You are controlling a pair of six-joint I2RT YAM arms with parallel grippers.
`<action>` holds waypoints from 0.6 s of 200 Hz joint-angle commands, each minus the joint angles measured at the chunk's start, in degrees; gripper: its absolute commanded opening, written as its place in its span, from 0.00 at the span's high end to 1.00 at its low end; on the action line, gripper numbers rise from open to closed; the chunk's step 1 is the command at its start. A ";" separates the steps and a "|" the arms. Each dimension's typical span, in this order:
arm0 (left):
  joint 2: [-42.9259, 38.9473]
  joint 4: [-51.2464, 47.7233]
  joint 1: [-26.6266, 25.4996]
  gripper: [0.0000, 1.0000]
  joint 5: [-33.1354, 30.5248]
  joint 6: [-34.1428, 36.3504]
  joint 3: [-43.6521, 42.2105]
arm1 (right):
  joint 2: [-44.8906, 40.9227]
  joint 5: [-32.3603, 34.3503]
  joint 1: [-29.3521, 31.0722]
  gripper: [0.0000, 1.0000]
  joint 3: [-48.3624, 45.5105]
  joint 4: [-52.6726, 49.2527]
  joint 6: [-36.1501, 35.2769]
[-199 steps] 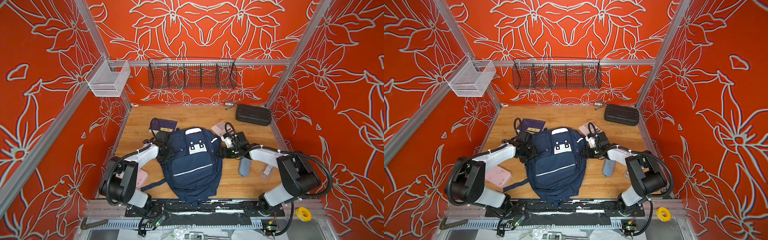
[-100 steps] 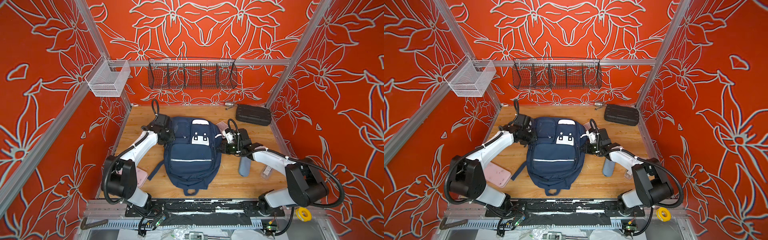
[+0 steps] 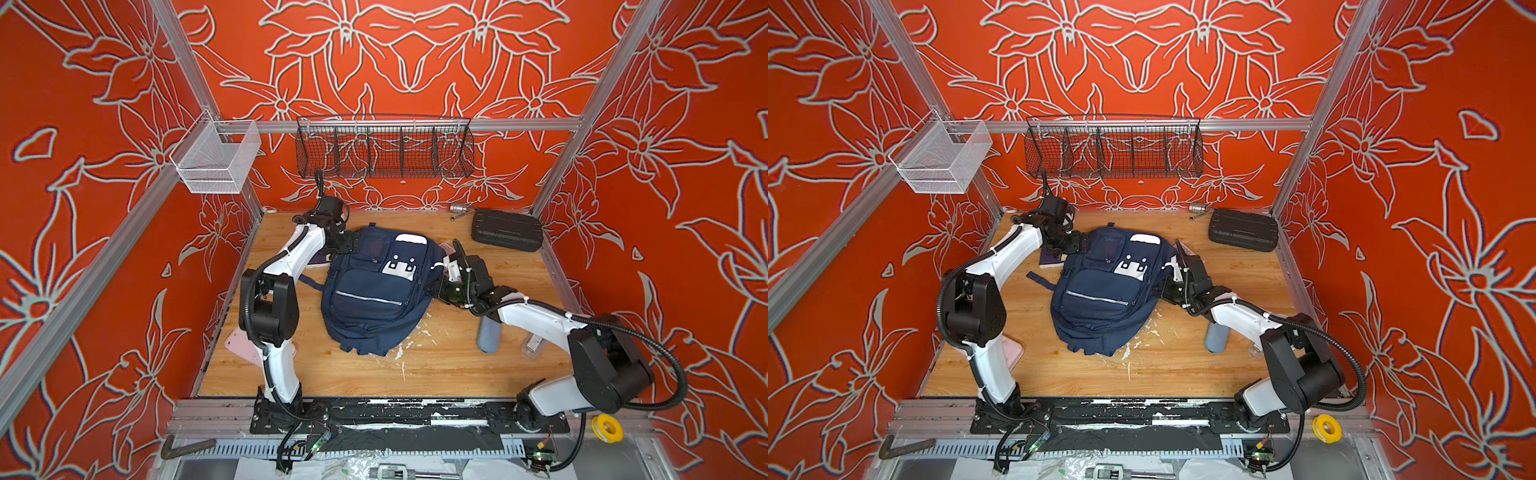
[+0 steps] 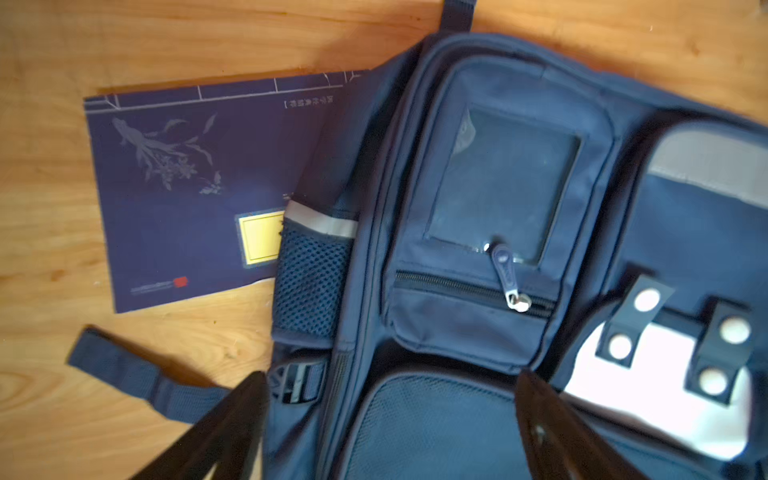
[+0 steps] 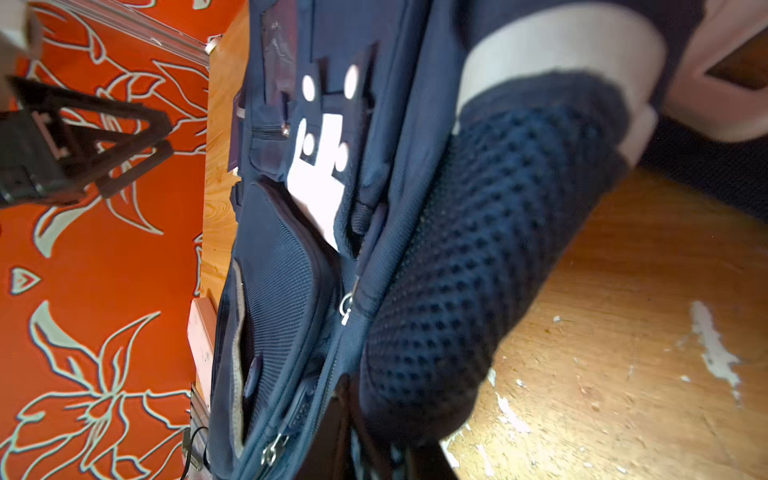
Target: Pack the student bag
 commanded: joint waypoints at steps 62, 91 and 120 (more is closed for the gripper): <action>-10.18 -2.78 -24.04 0.30 1.66 20.70 -7.28 | -5.31 11.49 -4.57 0.04 11.58 -23.49 -16.38; -7.93 -3.30 -31.17 0.33 -0.52 21.24 -6.93 | -10.09 9.60 -12.77 0.03 10.48 -23.99 -17.38; -2.97 -3.62 -35.25 0.31 -2.87 20.45 -5.72 | -11.48 8.32 -16.36 0.03 10.53 -25.63 -20.23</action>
